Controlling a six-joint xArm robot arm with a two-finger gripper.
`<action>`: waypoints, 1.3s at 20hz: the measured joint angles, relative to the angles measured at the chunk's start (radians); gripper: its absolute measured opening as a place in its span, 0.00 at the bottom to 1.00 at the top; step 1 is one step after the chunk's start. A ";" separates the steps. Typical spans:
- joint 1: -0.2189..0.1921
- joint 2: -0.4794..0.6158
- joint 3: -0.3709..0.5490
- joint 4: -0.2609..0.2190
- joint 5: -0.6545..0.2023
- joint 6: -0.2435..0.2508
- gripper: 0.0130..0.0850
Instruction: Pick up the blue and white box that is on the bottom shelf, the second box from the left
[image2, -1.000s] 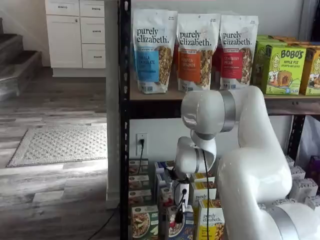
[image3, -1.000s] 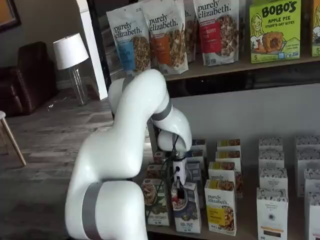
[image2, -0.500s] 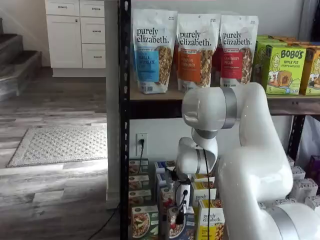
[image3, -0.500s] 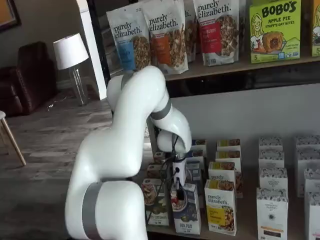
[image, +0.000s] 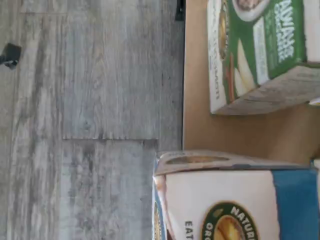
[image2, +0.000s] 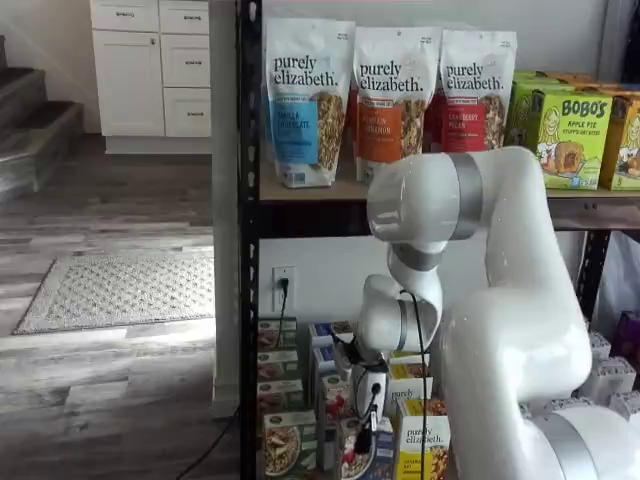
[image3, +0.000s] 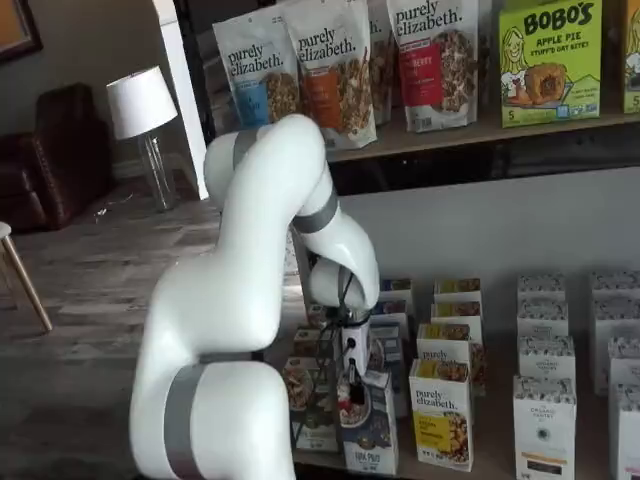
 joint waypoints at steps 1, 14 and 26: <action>0.000 -0.012 0.017 0.007 -0.006 -0.007 0.44; 0.030 -0.188 0.228 0.043 -0.043 -0.014 0.44; 0.070 -0.421 0.475 -0.005 -0.074 0.070 0.44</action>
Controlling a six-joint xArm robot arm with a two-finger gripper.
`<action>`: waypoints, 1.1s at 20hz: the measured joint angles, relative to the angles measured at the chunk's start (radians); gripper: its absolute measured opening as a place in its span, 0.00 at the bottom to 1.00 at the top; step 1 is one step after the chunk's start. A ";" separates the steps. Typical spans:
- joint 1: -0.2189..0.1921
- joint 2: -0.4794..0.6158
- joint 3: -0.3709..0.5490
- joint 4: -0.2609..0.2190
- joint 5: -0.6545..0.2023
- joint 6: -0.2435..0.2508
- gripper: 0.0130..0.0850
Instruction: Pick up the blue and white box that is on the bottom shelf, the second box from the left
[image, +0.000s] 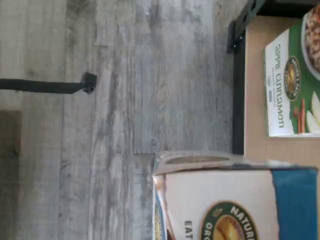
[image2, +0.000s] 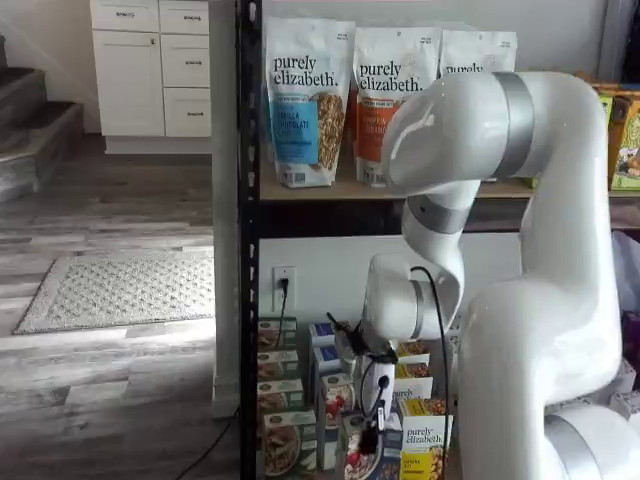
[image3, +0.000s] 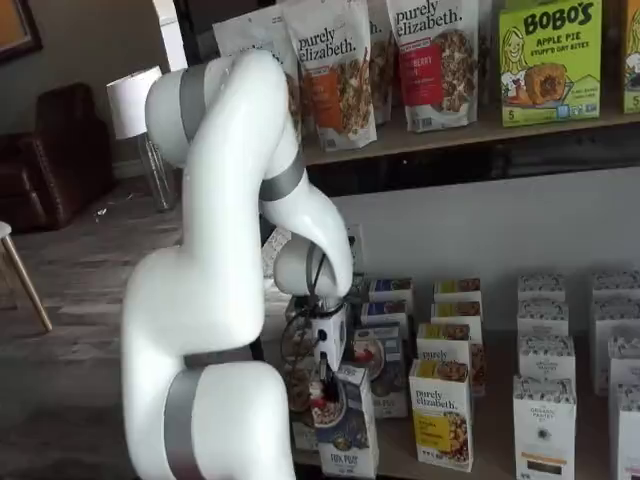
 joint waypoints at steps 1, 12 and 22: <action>0.003 -0.024 0.022 -0.027 -0.002 0.028 0.44; 0.028 -0.249 0.132 -0.068 0.110 0.099 0.44; 0.039 -0.462 0.175 -0.140 0.278 0.179 0.44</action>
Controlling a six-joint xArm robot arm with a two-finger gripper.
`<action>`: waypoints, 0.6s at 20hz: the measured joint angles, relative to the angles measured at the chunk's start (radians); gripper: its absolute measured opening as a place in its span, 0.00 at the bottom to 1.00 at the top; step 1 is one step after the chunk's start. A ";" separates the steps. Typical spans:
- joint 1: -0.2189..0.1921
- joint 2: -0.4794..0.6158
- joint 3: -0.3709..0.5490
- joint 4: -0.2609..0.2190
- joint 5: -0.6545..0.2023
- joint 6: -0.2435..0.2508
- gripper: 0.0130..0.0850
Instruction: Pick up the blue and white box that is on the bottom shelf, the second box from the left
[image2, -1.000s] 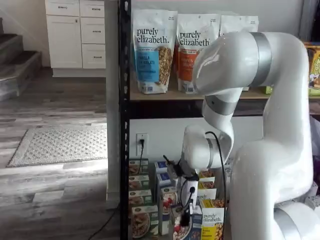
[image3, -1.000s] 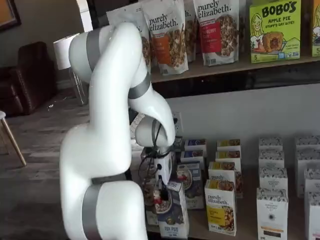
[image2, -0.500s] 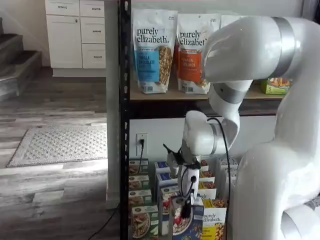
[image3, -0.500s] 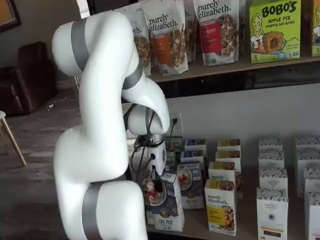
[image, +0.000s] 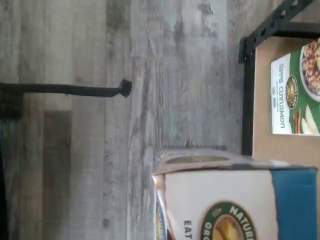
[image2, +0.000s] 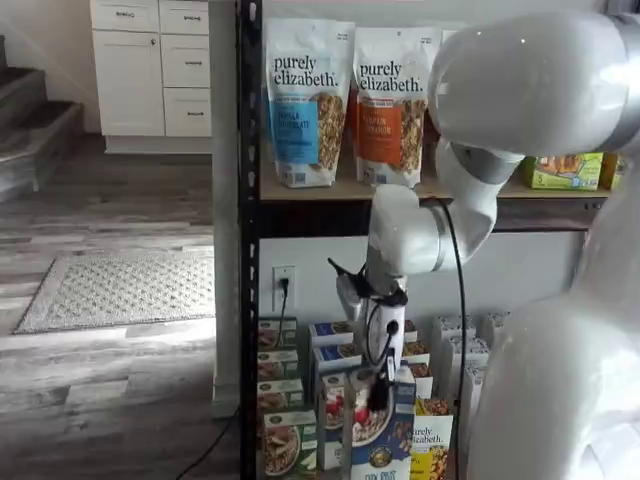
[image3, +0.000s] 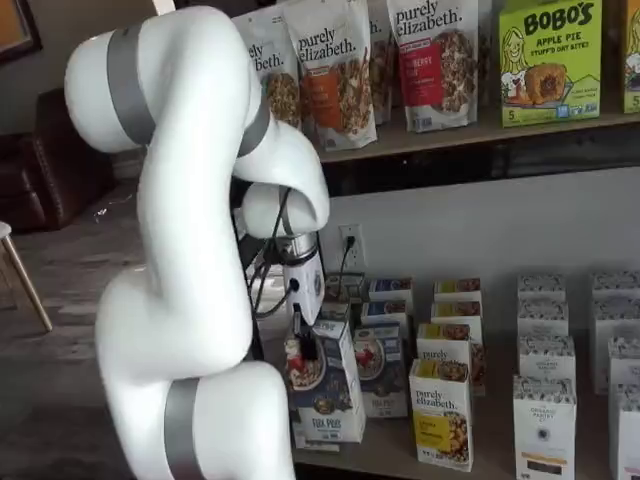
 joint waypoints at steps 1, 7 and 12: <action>-0.001 -0.019 -0.002 0.008 0.030 -0.006 0.44; -0.006 -0.140 0.003 0.004 0.178 -0.003 0.44; -0.006 -0.245 0.018 -0.006 0.256 0.007 0.44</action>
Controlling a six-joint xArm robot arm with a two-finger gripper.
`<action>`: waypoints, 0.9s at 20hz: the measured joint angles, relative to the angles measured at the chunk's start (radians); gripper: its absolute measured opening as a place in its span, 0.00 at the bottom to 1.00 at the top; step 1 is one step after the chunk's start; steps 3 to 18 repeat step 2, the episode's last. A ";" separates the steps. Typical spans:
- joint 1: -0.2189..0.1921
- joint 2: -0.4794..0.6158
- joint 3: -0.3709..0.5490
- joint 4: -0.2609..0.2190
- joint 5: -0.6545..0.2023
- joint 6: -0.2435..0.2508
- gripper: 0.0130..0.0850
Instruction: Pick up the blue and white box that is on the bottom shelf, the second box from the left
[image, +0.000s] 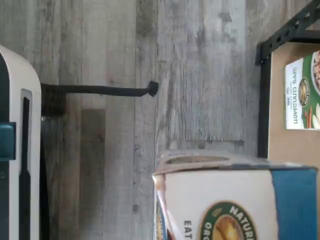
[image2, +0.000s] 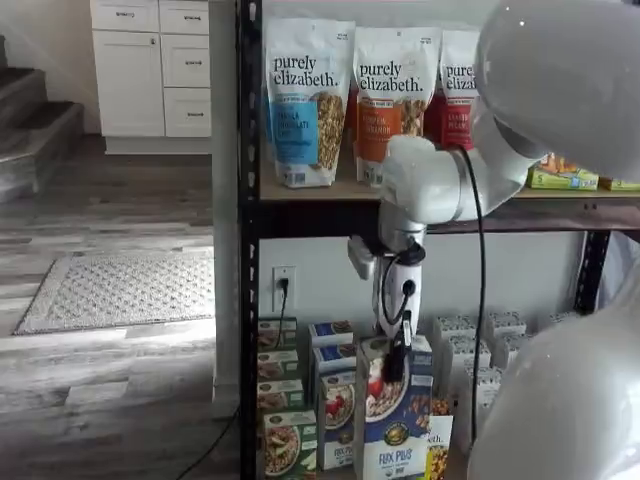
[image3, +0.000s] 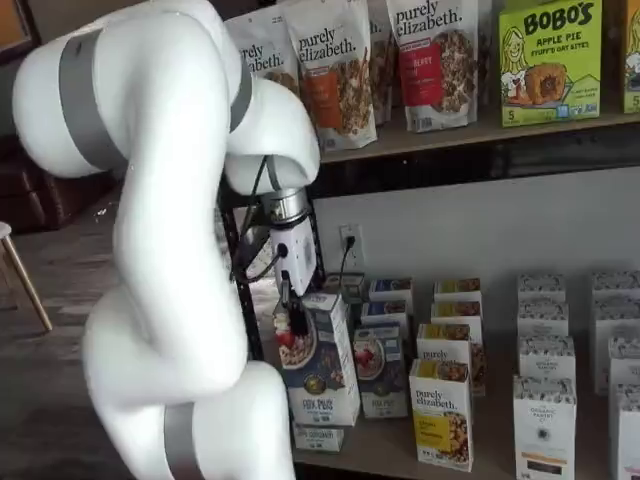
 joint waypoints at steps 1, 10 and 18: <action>-0.001 -0.015 0.000 0.007 0.015 -0.005 0.44; -0.003 -0.028 -0.002 0.016 0.032 -0.011 0.44; -0.003 -0.028 -0.002 0.016 0.032 -0.011 0.44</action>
